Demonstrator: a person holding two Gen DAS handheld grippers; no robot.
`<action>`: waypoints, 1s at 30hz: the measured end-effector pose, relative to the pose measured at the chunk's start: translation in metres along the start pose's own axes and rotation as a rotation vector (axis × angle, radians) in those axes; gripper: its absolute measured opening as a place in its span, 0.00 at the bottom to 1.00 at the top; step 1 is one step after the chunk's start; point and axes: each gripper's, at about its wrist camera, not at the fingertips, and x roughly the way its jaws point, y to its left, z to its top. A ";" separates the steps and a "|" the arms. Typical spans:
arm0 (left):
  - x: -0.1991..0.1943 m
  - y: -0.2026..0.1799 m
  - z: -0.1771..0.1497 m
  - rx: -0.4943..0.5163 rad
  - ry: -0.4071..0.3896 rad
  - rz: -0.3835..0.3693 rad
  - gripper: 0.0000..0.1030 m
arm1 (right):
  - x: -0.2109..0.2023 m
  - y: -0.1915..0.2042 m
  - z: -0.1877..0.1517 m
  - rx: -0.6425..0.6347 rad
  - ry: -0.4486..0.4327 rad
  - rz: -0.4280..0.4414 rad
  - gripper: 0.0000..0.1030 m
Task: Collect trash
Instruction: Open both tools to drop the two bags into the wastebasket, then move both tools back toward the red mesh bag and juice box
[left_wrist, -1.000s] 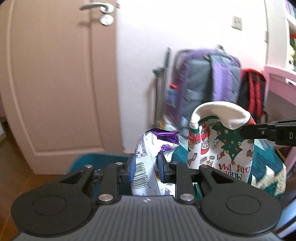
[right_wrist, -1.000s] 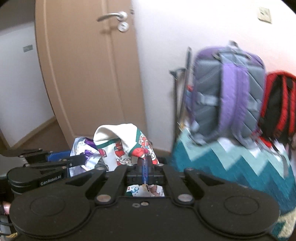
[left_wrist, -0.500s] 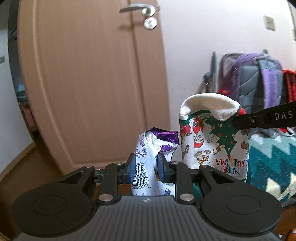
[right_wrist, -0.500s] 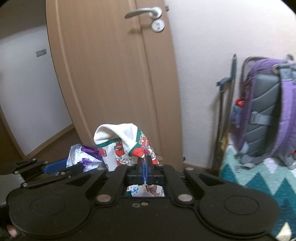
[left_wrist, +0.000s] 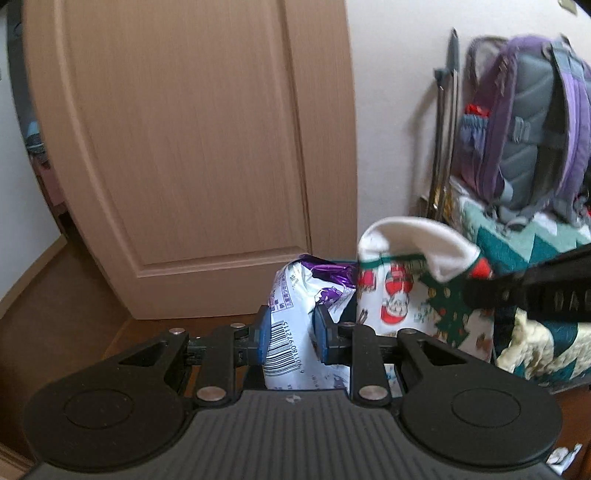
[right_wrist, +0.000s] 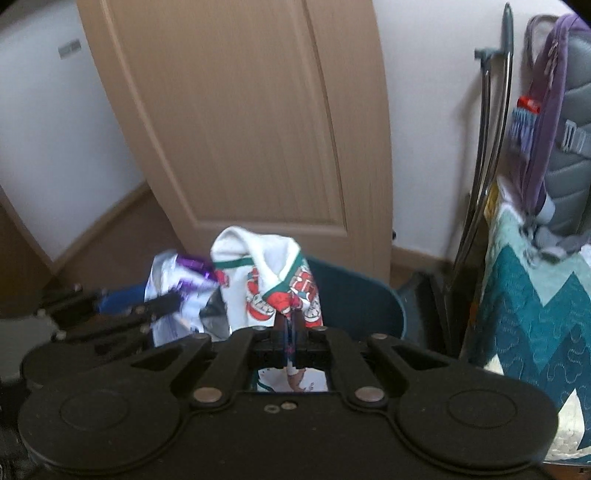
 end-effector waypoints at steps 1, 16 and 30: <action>0.007 -0.005 0.001 0.003 0.019 -0.011 0.23 | 0.005 -0.001 -0.004 0.001 0.025 0.001 0.04; 0.061 -0.037 -0.023 -0.019 0.231 -0.088 0.38 | -0.009 -0.028 -0.031 0.051 0.098 0.006 0.26; -0.002 -0.055 -0.010 -0.049 0.191 -0.107 0.67 | -0.090 -0.060 -0.054 0.107 0.030 0.036 0.37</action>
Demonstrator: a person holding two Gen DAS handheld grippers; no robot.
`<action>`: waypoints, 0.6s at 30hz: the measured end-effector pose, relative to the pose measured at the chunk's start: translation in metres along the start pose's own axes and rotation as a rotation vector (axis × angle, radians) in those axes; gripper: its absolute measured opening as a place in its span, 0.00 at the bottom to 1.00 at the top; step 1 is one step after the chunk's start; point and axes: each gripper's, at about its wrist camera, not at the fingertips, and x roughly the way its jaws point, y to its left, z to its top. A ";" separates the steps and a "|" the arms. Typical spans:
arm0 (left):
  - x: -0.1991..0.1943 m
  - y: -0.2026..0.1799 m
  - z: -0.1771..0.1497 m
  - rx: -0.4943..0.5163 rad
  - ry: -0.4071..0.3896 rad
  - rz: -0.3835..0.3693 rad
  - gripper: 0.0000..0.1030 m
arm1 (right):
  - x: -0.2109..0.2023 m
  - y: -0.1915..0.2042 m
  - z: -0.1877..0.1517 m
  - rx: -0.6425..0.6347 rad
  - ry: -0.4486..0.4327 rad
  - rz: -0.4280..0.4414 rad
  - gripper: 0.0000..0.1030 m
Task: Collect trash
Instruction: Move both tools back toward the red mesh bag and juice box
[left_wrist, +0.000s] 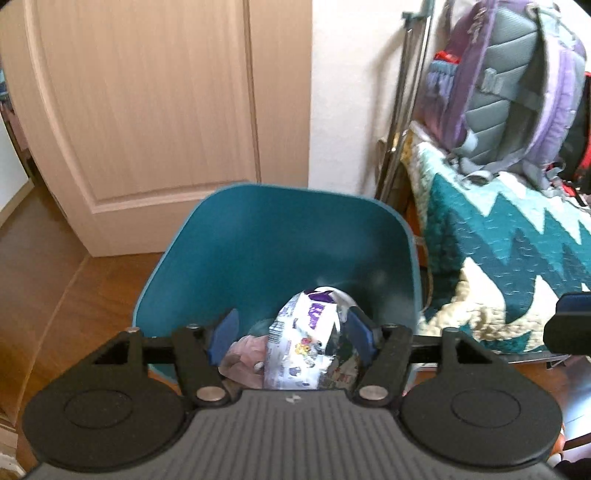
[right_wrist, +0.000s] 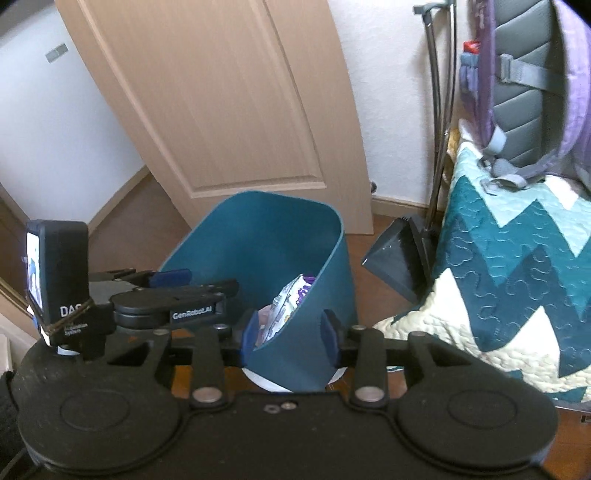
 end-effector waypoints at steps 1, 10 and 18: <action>-0.006 -0.003 0.000 0.001 -0.006 -0.003 0.69 | -0.008 -0.002 -0.002 0.003 -0.010 0.005 0.38; -0.070 -0.042 -0.010 0.051 -0.034 -0.071 0.77 | -0.078 -0.015 -0.026 0.006 -0.080 0.033 0.51; -0.118 -0.088 -0.017 0.096 -0.083 -0.155 0.80 | -0.125 -0.038 -0.053 0.048 -0.121 0.043 0.56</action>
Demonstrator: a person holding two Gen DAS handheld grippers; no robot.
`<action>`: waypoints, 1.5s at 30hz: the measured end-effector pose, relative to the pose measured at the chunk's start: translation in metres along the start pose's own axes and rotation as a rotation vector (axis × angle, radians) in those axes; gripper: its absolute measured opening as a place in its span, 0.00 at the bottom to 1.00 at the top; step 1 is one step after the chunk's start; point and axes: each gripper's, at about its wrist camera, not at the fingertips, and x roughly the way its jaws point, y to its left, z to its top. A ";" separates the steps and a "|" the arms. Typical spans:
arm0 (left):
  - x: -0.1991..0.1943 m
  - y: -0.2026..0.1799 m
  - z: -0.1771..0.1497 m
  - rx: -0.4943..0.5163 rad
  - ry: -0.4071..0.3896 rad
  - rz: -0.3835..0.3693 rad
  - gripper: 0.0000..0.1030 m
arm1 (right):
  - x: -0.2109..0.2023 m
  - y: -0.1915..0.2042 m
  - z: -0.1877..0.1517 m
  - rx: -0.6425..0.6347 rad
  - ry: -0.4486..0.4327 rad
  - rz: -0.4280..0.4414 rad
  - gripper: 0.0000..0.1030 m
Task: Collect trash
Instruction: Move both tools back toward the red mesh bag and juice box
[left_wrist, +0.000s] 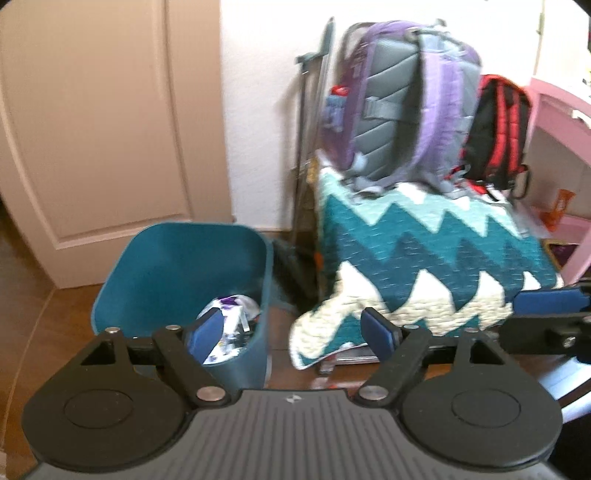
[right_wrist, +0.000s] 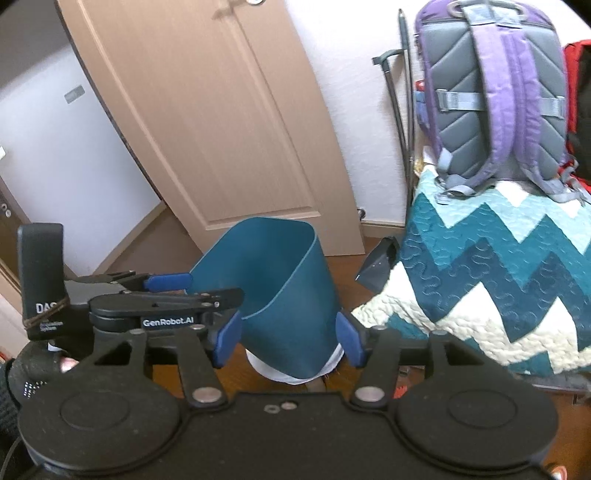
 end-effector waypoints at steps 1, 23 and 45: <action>-0.005 -0.007 0.000 0.007 -0.010 -0.008 0.80 | -0.005 -0.003 -0.003 0.004 -0.005 -0.003 0.56; 0.095 -0.127 -0.073 0.004 0.143 -0.143 1.00 | -0.016 -0.160 -0.125 0.222 -0.011 -0.211 0.66; 0.361 -0.171 -0.178 0.118 0.527 -0.098 1.00 | 0.192 -0.360 -0.224 0.740 0.458 -0.350 0.66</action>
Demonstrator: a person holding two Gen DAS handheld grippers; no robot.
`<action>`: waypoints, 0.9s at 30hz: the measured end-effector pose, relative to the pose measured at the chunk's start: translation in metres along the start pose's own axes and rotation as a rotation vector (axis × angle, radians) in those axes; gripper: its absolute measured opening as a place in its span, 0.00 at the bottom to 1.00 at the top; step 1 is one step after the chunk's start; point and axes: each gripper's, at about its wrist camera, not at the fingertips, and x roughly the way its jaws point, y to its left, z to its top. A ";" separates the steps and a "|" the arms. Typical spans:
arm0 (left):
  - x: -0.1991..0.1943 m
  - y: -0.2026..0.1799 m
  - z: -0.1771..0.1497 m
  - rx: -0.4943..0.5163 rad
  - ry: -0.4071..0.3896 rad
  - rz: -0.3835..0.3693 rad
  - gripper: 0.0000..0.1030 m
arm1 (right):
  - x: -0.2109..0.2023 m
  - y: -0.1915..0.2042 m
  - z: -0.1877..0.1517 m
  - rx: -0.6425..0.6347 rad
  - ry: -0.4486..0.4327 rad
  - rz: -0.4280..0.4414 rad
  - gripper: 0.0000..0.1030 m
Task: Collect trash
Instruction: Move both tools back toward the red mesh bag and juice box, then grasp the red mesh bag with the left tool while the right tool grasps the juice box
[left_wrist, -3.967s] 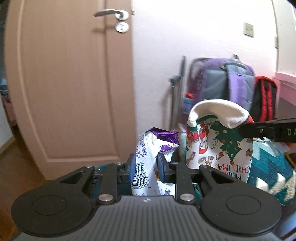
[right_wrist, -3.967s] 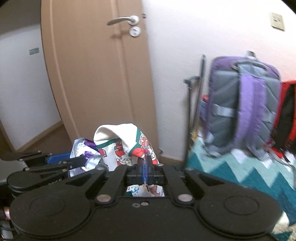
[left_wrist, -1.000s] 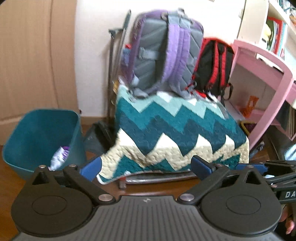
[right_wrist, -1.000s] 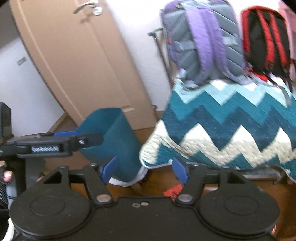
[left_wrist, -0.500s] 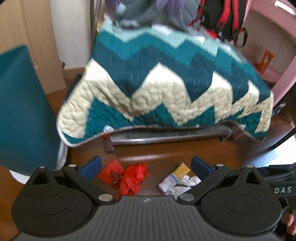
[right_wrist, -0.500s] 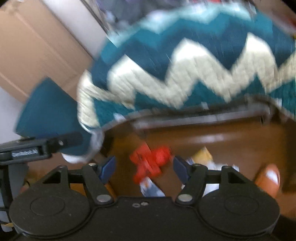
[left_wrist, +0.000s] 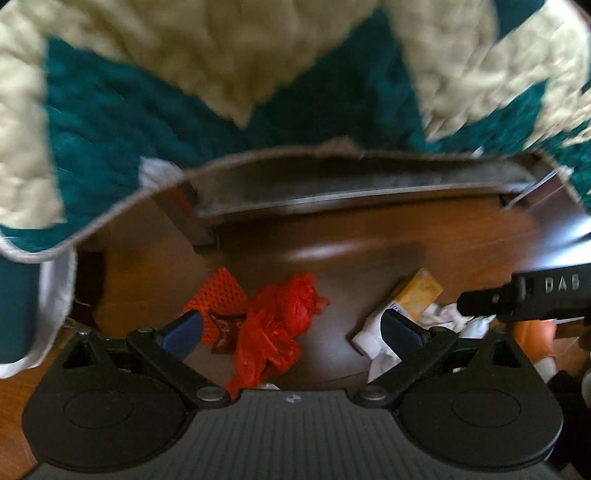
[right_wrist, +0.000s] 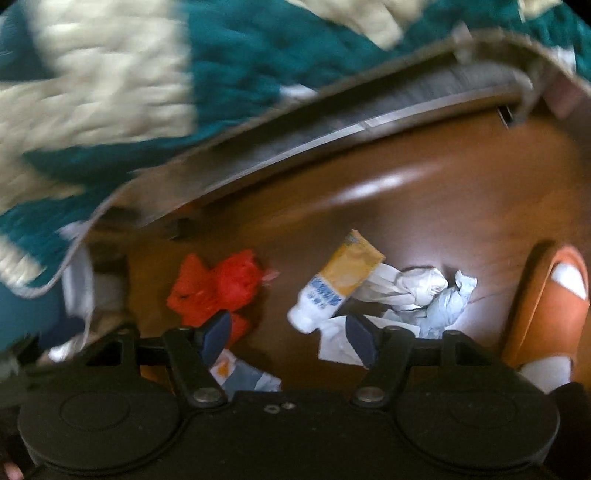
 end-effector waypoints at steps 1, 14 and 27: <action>0.011 0.000 0.001 0.004 0.012 0.000 0.99 | 0.008 -0.005 0.004 0.024 0.007 -0.007 0.66; 0.123 0.003 0.003 0.015 0.112 0.010 0.94 | 0.103 -0.026 0.034 0.151 0.062 -0.110 0.64; 0.179 -0.004 0.004 0.030 0.203 0.008 0.66 | 0.133 -0.031 0.034 0.235 0.059 -0.121 0.62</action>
